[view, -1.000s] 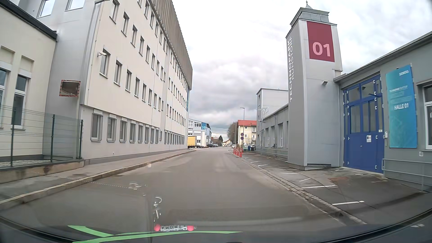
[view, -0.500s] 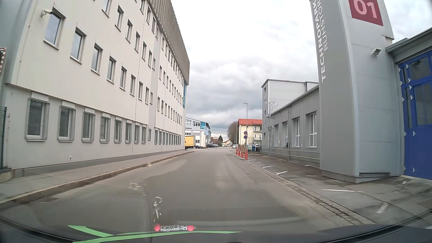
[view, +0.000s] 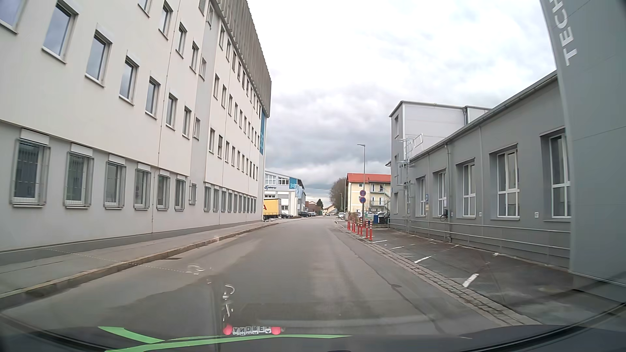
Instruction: Follow the waypoints while adhering to traffic rules and regulations
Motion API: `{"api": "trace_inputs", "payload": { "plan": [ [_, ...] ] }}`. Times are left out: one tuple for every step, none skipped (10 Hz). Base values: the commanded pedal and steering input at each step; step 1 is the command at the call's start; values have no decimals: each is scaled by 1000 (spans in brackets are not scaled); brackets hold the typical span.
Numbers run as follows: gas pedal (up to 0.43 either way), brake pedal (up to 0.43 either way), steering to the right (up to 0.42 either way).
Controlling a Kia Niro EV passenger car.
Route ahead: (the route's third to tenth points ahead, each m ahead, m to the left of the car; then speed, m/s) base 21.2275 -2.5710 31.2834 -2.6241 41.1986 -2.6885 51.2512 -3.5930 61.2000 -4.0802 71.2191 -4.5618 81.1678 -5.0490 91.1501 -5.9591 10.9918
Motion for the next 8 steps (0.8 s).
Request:
{"api": "trace_inputs", "payload": {
  "plan": [
    [87, 0, 2],
    [87, 0, 3],
    [87, 0, 2],
    [79, 0, 2],
    [79, 0, 2],
    [79, 0, 2],
    [79, 0, 2],
    [79, 0, 2]
  ]
}}
